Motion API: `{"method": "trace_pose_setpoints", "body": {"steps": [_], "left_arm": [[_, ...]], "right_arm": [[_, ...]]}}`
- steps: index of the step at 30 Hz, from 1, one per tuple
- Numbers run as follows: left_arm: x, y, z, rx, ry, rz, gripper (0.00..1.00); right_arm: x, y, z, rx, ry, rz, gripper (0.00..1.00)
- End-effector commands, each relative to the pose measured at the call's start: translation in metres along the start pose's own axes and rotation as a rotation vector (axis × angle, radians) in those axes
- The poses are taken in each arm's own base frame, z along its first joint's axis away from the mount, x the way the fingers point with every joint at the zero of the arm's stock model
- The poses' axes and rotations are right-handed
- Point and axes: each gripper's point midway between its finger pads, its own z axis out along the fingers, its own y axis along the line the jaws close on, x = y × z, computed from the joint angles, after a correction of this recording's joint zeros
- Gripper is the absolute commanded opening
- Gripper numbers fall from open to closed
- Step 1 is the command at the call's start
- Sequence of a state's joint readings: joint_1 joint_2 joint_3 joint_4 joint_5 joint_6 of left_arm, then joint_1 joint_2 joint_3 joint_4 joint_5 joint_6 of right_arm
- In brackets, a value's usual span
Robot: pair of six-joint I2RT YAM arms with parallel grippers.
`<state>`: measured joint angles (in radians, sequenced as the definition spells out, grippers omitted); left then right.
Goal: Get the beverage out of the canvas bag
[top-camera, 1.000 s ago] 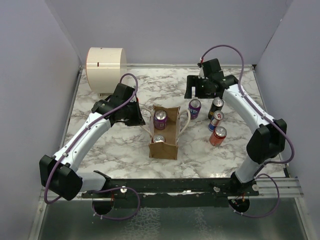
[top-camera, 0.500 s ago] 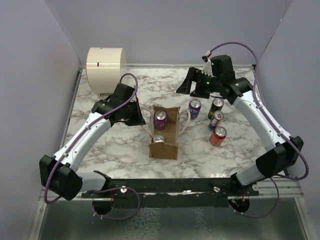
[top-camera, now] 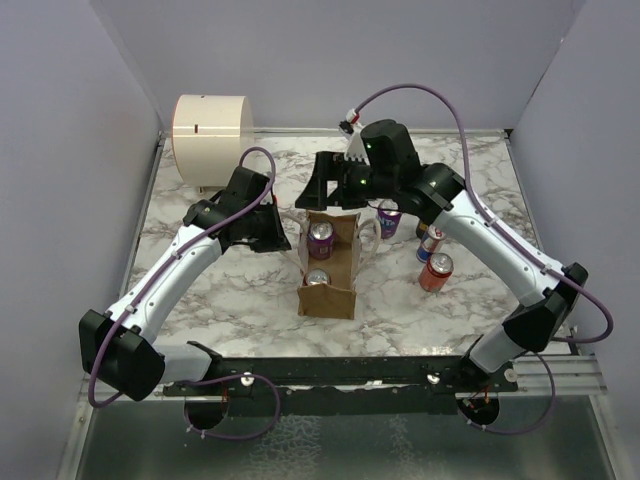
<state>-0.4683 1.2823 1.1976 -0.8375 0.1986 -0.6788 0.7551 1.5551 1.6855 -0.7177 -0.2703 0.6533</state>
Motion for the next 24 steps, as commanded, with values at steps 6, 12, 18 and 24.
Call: {"method": "trace_pose_setpoints", "body": {"steps": [6, 12, 18, 24], "left_arm": [[-0.002, 0.001, -0.003, 0.003, -0.021, 0.015, 0.00], [-0.002, 0.001, -0.005, 0.007, -0.025, 0.018, 0.00], [-0.006, 0.002, -0.008, -0.004, -0.037, 0.034, 0.00], [-0.019, -0.002, -0.016, -0.014, -0.078, 0.068, 0.00]], "right_arm": [[0.020, -0.022, 0.042, 0.150, 0.083, -0.022, 0.77], [0.055, -0.064, 0.058, 0.279, 0.164, 0.007, 0.67], [0.084, -0.095, 0.074, 0.352, 0.236, 0.003, 0.67], [0.095, -0.113, 0.090, 0.408, 0.255, 0.010, 0.69]]}}
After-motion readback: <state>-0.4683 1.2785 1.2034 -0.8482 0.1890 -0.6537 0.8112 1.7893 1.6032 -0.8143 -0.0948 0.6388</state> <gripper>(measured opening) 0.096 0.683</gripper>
